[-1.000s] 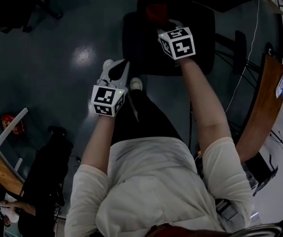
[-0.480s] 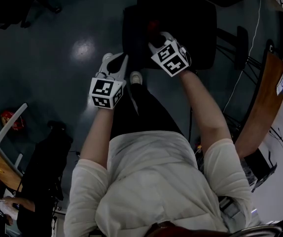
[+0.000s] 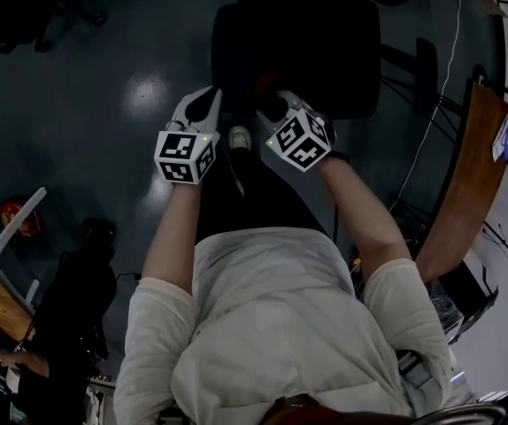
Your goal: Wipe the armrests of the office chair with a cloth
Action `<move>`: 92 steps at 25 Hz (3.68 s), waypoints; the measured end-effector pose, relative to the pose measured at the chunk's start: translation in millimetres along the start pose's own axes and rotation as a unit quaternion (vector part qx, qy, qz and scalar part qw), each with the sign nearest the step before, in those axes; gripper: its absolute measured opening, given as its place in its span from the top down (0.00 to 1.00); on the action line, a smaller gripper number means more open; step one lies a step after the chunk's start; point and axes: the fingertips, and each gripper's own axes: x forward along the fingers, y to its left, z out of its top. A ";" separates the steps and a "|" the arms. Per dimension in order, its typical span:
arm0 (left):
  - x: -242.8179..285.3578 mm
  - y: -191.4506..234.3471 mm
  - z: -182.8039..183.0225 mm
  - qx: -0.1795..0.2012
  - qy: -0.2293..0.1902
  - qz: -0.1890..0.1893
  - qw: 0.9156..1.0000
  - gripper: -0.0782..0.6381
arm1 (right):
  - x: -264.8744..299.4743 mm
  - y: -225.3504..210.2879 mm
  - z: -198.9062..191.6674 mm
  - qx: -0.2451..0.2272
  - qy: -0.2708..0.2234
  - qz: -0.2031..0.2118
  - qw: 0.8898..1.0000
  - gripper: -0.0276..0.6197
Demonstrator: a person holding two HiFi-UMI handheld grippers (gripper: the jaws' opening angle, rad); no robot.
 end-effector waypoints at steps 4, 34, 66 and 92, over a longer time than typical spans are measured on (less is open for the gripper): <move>-0.4 0.8 -0.6 -0.005 -0.006 0.002 1.000 0.87 | -5.2 24.0 -9.0 0.004 0.006 0.016 1.000 0.88; -1.0 -8.8 -10.2 0.001 0.019 -0.046 0.999 0.87 | 1.3 -147.5 169.0 -0.072 -0.069 -0.085 0.991 0.88; -8.7 -6.4 2.0 0.003 0.035 -0.046 0.998 0.87 | -10.3 -212.4 97.1 0.170 -0.047 -0.155 0.972 0.88; -130.2 108.9 20.1 -0.019 0.003 -0.034 0.999 0.87 | 86.7 -86.8 157.4 0.546 -0.127 -0.217 0.799 0.88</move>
